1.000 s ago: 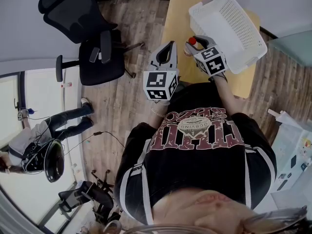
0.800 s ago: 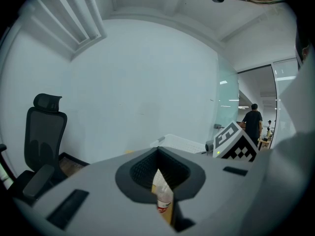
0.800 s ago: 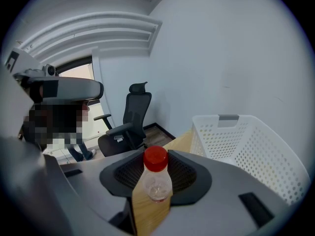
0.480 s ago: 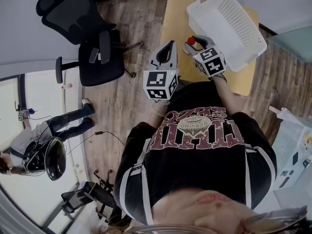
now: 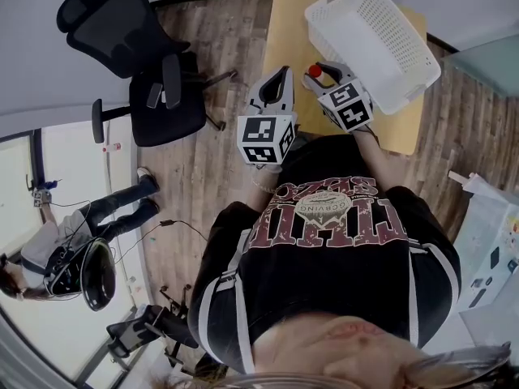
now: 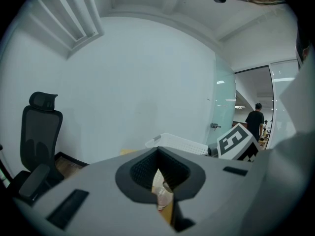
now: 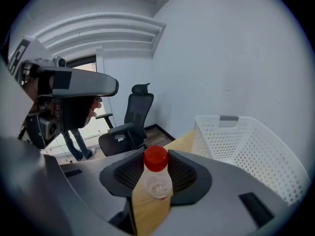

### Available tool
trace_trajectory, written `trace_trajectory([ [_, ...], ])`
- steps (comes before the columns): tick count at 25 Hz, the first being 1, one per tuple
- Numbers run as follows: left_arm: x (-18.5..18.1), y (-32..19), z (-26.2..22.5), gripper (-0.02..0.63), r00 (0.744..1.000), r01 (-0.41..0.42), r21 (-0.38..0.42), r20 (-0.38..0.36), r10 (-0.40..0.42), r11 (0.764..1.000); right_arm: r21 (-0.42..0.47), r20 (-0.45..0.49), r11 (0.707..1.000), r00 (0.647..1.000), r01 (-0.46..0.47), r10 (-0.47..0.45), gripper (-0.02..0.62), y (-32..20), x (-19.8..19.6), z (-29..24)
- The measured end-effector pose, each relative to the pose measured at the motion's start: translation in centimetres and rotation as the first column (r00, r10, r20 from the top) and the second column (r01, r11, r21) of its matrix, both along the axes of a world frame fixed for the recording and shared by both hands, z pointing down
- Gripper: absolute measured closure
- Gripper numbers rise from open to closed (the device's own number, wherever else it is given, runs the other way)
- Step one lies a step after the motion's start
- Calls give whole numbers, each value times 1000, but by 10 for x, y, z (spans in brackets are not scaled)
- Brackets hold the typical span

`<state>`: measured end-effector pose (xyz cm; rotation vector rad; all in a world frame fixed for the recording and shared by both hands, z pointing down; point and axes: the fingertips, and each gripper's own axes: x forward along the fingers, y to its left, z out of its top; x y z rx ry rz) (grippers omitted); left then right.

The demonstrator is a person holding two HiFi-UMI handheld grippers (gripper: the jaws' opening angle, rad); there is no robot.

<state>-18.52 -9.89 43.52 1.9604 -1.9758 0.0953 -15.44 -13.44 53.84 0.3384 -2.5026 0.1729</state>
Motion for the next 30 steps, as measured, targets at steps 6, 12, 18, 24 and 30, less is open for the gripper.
trace_trajectory([
  [6,9,-3,-1,565,1000,-18,5,1,18,1000,-6,9,1000,1000,0,0,442,3,3,1],
  [12,14,-1,-2,565,1000,-16,8,5,16,1000,-7,46,1000,999,-25,26,440,2,8,-5],
  [18,21,2,-5,565,1000,-10,10,11,10,1000,0,114,1000,993,-27,26,411,5,16,-24],
  [24,30,-3,-4,565,999,-32,12,13,32,999,34,154,998,987,-59,53,411,-2,25,-42],
  [30,45,-13,-4,565,998,-56,15,19,56,998,45,199,993,975,-106,95,411,-14,44,-56],
])
